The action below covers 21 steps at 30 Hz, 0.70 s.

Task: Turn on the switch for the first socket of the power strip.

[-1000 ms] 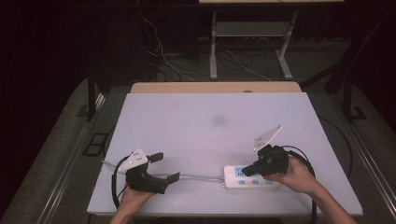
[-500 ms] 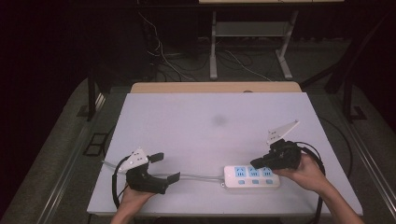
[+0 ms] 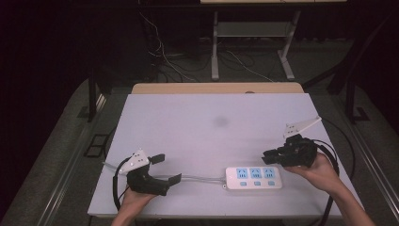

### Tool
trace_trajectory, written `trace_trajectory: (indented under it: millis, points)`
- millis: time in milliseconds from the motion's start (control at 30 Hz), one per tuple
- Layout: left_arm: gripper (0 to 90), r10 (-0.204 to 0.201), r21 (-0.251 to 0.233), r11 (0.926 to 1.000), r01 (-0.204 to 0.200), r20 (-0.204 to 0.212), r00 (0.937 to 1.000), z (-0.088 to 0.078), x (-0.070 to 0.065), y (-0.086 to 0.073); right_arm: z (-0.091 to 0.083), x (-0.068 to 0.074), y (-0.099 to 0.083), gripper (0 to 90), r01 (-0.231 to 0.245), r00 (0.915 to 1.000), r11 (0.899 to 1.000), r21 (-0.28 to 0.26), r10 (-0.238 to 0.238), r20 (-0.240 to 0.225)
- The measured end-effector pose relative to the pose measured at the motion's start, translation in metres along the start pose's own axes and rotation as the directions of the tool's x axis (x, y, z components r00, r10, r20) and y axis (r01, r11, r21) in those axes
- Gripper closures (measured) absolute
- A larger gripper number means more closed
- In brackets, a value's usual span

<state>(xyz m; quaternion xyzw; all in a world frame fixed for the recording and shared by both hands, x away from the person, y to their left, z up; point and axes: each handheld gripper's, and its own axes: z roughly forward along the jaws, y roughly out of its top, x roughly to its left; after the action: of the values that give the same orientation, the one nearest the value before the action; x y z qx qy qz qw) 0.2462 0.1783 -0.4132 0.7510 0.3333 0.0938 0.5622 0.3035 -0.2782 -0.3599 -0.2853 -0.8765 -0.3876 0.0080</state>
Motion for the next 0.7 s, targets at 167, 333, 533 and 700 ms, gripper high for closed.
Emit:
trace_trajectory:
  millis: [167, 333, 533, 700]
  points:
    - [0.0, -0.001, -0.001, 1.0, 0.001, 0.0, 1.0, 0.0, 0.0, 0.0, -0.008, -0.003, -0.004, 48.4, -0.046, 0.9977, 0.998, -0.044, 0.048, 0.048]
    - [0.0, -0.002, -0.003, 1.0, 0.002, -0.001, 1.0, 0.0, 0.0, 0.0, -0.013, -0.005, -0.008, 21.2, -0.086, 0.9906, 0.993, -0.08, 0.094, 0.1]
    - [0.0, -0.004, -0.004, 1.0, 0.004, 0.0, 1.0, 0.0, 0.0, 0.0, -0.018, -0.006, -0.016, 0.2, -0.138, 0.9776, 0.982, -0.132, 0.157, 0.14]
    - [0.0, -0.002, -0.004, 1.0, 0.002, 0.001, 1.0, 0.0, 0.0, 0.0, -0.024, -0.006, -0.027, 0.2, -0.175, 0.9727, 0.966, -0.189, 0.199, 0.119]
